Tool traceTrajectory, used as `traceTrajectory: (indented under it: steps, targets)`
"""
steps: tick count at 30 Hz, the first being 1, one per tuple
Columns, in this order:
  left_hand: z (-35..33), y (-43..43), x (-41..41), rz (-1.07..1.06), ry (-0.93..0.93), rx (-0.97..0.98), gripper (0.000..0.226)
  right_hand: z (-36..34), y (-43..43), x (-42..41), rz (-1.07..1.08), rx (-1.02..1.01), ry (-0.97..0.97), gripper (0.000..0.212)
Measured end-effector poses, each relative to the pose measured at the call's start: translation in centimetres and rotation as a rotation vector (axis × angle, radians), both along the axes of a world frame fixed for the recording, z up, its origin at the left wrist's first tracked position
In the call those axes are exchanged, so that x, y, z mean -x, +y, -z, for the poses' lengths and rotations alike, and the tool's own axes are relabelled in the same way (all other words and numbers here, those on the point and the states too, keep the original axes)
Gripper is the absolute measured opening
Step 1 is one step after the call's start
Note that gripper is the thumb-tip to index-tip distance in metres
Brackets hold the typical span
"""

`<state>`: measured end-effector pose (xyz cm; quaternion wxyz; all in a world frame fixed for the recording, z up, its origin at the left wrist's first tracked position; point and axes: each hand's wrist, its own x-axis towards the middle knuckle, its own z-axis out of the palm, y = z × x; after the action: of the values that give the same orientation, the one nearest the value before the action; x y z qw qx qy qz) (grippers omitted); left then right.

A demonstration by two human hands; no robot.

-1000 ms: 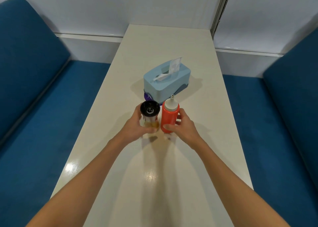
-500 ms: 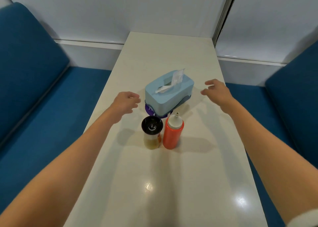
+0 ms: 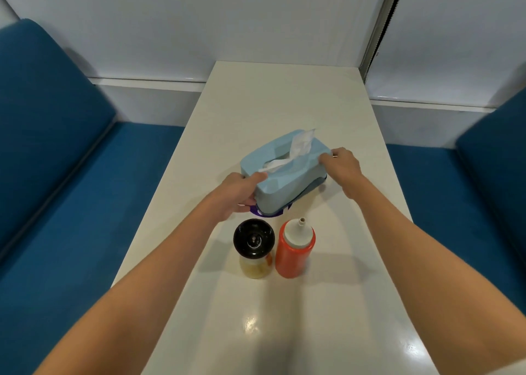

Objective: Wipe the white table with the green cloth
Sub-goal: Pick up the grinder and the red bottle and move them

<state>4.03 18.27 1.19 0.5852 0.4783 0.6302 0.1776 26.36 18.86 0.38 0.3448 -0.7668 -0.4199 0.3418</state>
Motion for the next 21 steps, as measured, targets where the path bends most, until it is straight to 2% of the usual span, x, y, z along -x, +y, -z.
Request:
traceTrajectory:
  steps: [3,8,13,21]
  targets:
    - [-0.2,-0.1,-0.4,-0.045,0.007,-0.014,0.045,0.0,-1.9,0.0,0.011,-0.012,0.013,0.036]
    - [-0.7,-0.6,0.6,-0.044,0.019,-0.002,0.034,0.8,-6.4,1.1,0.026,-0.044,-0.008,0.042]
    - [-1.1,-1.4,2.2,-0.015,0.027,-0.021,0.012,1.6,-10.2,3.0,0.039,-0.101,-0.026,0.044]
    - [-0.6,-2.8,3.5,0.086,0.103,-0.038,0.040,2.0,-12.8,4.5,0.046,-0.108,-0.010,0.048]
